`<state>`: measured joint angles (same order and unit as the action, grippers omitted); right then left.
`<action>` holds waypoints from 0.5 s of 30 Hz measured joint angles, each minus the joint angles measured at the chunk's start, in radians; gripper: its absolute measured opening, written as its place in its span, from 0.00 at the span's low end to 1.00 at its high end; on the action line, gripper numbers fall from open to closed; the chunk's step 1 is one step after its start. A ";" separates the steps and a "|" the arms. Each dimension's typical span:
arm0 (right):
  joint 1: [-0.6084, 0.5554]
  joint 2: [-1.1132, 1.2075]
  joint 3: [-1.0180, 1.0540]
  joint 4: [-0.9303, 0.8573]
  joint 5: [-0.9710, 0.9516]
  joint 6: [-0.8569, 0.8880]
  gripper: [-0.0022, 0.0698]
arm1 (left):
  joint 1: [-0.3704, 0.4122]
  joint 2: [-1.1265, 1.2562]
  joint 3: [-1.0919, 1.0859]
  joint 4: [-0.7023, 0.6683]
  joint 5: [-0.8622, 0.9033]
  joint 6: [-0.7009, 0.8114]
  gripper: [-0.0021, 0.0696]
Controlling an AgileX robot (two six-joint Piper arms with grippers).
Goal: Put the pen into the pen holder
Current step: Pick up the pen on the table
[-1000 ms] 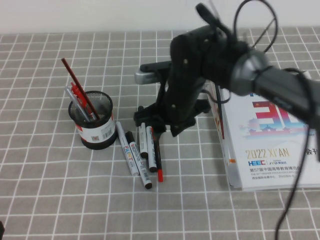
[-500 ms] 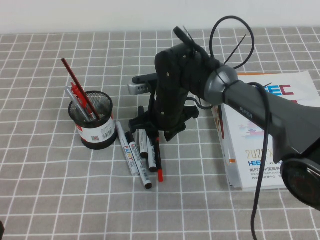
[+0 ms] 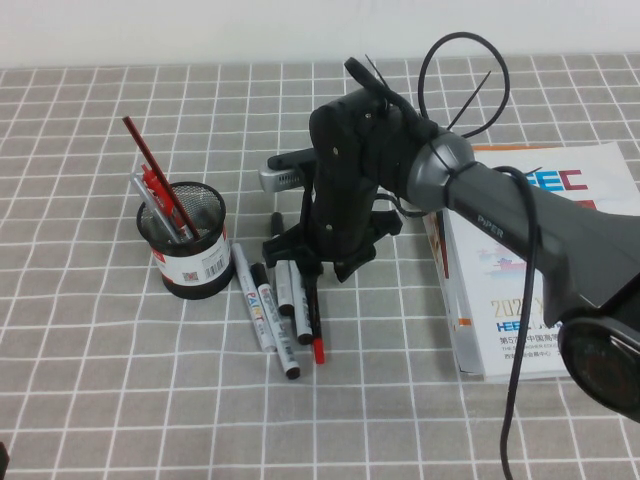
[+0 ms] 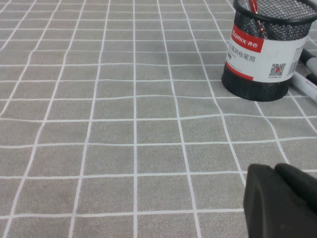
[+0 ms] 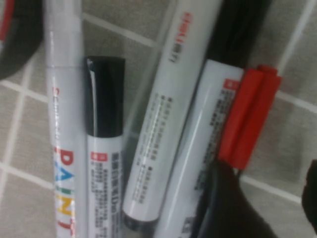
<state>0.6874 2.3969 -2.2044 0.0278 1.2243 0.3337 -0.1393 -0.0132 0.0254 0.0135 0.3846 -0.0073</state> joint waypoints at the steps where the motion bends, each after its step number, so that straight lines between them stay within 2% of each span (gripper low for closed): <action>1: 0.000 0.002 -0.002 0.012 0.000 0.000 0.41 | 0.000 0.000 0.000 0.000 0.000 0.000 0.02; 10: 0.000 0.019 -0.008 0.030 0.004 -0.010 0.39 | 0.000 0.000 0.000 0.000 0.000 0.000 0.02; 13: 0.000 0.019 -0.008 0.005 0.010 -0.011 0.25 | 0.000 0.000 0.000 0.000 0.000 0.000 0.02; 14: 0.000 0.019 -0.008 -0.005 0.012 -0.011 0.16 | 0.000 0.000 0.000 0.000 0.000 0.000 0.02; 15: 0.000 0.019 -0.008 -0.007 0.012 -0.011 0.13 | 0.000 0.000 0.000 0.000 0.000 0.000 0.02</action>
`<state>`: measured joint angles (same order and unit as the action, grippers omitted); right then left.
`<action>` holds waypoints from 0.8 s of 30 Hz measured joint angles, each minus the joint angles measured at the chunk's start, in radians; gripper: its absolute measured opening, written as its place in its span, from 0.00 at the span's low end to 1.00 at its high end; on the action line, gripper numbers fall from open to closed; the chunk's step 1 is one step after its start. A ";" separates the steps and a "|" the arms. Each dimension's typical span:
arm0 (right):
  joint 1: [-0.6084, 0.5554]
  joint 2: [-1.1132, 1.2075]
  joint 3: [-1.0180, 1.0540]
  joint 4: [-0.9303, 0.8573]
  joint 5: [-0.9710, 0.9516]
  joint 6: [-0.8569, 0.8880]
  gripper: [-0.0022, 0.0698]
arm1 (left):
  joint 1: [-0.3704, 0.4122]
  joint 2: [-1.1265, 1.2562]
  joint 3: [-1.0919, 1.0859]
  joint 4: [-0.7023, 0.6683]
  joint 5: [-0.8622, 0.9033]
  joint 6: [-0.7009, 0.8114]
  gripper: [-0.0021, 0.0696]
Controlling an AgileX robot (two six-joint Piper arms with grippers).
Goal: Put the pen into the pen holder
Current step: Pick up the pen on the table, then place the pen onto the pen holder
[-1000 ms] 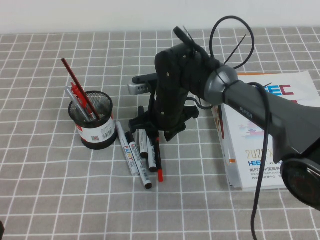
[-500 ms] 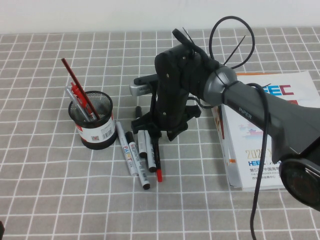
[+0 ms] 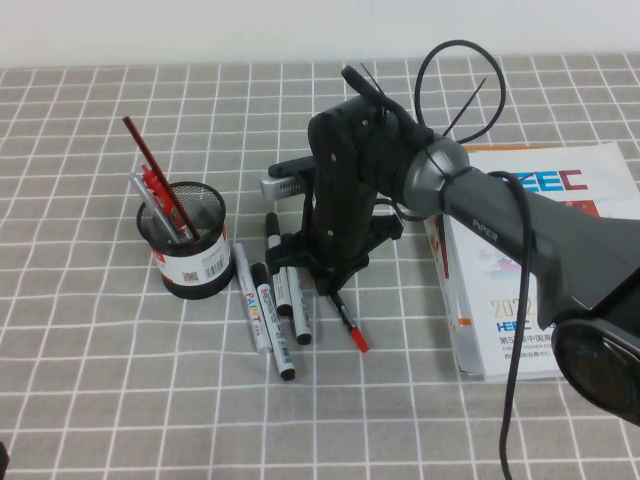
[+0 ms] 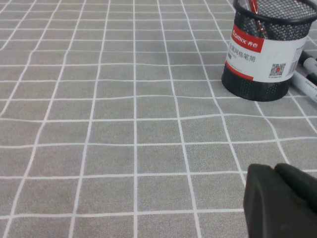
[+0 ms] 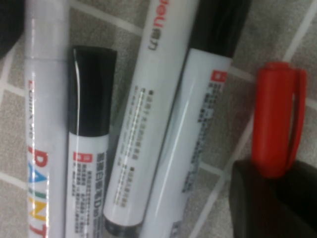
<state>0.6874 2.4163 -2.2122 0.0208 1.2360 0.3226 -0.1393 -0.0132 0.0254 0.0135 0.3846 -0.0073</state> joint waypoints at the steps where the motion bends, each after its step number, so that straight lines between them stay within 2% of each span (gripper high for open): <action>1: 0.001 -0.002 0.000 -0.004 0.000 0.000 0.13 | 0.000 0.000 0.000 0.000 0.000 0.000 0.02; 8: 0.009 -0.085 0.010 -0.056 -0.010 0.011 0.13 | 0.000 0.000 0.000 0.000 0.000 0.000 0.02; 14: 0.020 -0.201 0.052 -0.068 -0.110 0.057 0.13 | 0.000 0.000 0.000 0.000 0.000 0.000 0.02; 19: 0.030 -0.342 0.278 -0.072 -0.336 0.093 0.13 | 0.000 0.000 0.000 0.000 0.000 0.000 0.02; 24: 0.030 -0.537 0.654 -0.077 -0.784 0.118 0.13 | 0.000 0.000 0.000 0.000 0.000 0.000 0.02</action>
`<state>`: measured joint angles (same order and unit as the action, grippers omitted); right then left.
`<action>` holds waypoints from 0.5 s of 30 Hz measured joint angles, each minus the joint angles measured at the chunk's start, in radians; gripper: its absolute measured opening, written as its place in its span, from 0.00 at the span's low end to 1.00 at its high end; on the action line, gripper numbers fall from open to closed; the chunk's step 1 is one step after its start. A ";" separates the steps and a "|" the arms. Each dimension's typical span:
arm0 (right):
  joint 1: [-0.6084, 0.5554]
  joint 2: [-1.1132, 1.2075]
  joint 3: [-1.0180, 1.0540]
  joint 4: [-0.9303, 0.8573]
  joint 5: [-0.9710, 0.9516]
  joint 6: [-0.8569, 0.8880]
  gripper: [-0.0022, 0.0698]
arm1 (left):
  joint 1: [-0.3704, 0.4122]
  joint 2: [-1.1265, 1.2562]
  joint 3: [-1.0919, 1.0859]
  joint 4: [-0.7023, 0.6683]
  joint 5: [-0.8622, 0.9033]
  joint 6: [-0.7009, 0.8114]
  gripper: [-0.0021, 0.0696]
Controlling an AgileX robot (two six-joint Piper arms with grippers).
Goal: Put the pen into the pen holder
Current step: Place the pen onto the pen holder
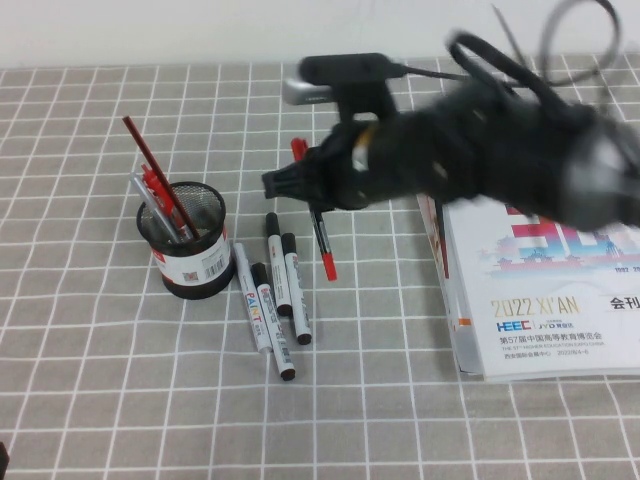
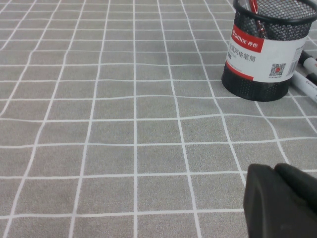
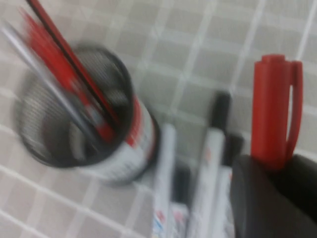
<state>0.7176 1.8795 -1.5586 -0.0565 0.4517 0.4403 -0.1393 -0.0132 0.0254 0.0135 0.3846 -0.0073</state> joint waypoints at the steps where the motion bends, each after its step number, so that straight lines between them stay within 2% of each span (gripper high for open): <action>1: 0.000 -0.039 0.079 0.000 -0.088 0.002 0.13 | 0.000 0.000 0.000 0.000 0.000 0.000 0.02; 5: 0.000 -0.136 0.320 -0.019 -0.535 0.007 0.13 | 0.000 0.000 0.000 0.000 0.000 0.000 0.02; 8: 0.000 -0.140 0.395 -0.087 -0.820 0.007 0.13 | 0.000 0.000 0.000 0.000 0.000 0.000 0.02; 11: 0.000 -0.100 0.393 -0.214 -1.024 -0.007 0.12 | 0.000 0.000 0.000 0.000 0.000 0.000 0.02; 15: 0.005 -0.013 0.293 -0.343 -1.113 -0.002 0.13 | 0.000 0.000 0.000 0.000 0.000 0.000 0.02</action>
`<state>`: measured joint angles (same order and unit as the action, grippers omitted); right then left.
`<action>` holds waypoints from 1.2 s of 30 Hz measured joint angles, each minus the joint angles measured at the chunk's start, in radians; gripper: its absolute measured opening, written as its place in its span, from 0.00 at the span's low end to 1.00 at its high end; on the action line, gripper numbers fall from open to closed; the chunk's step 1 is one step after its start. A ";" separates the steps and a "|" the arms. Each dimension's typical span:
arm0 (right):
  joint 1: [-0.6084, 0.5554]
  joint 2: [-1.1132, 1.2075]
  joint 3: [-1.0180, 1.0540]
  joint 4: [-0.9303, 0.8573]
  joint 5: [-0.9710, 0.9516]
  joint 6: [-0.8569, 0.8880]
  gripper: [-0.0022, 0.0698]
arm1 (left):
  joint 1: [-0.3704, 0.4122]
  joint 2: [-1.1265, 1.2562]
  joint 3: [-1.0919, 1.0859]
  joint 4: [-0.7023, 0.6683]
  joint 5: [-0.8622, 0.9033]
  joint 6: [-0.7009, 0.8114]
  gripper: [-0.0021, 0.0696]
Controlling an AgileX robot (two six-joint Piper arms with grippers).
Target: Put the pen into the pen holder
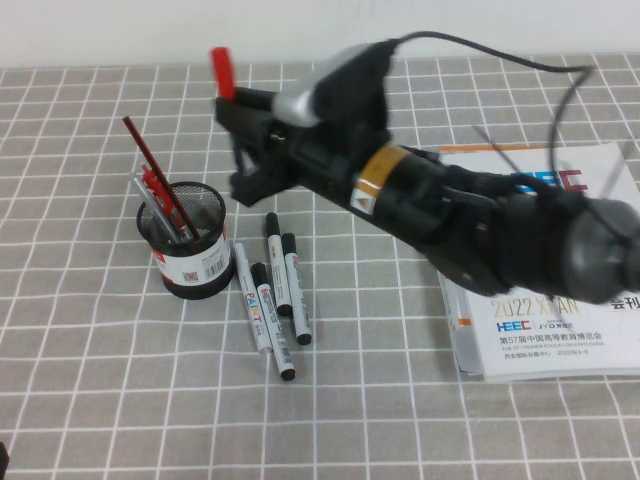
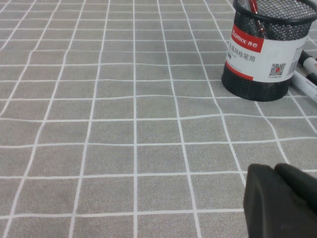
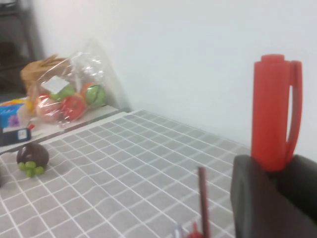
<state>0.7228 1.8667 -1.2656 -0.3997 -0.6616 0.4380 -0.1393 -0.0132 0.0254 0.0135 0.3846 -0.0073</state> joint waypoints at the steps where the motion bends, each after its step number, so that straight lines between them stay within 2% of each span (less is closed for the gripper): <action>1: 0.002 0.027 -0.028 -0.022 0.000 0.005 0.13 | 0.000 0.000 0.000 0.000 0.000 0.000 0.02; 8: 0.033 0.202 -0.255 -0.081 0.054 0.046 0.13 | 0.000 0.000 0.000 0.000 0.000 0.000 0.02; 12: 0.041 0.256 -0.296 -0.087 0.100 0.096 0.14 | 0.000 0.000 0.000 0.000 0.000 0.000 0.02; 14: 0.043 0.265 -0.298 -0.088 0.124 0.121 0.19 | 0.000 0.000 0.000 0.000 0.000 0.000 0.02; 20: 0.043 0.270 -0.302 -0.083 0.181 0.144 0.47 | 0.000 0.000 0.000 0.000 0.000 0.000 0.02; 22: 0.043 0.265 -0.302 -0.080 0.211 0.144 0.48 | 0.000 0.000 0.000 0.000 0.000 0.000 0.02; 24: 0.043 0.243 -0.300 -0.093 0.254 0.145 0.42 | 0.000 0.000 0.000 0.000 0.000 0.000 0.02; 28: 0.043 0.132 -0.234 -0.132 0.274 0.145 0.12 | 0.000 0.000 0.000 0.000 0.000 0.000 0.02; 31: 0.043 -0.012 -0.127 -0.143 0.274 0.146 0.05 | 0.000 0.000 0.000 0.000 0.000 0.000 0.02; 36: 0.043 -0.253 0.123 -0.145 0.328 0.144 0.02 | 0.000 0.000 0.000 0.000 0.000 0.000 0.02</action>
<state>0.7658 1.6136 -1.1425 -0.5444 -0.3332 0.5821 -0.1393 -0.0132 0.0254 0.0135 0.3846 -0.0073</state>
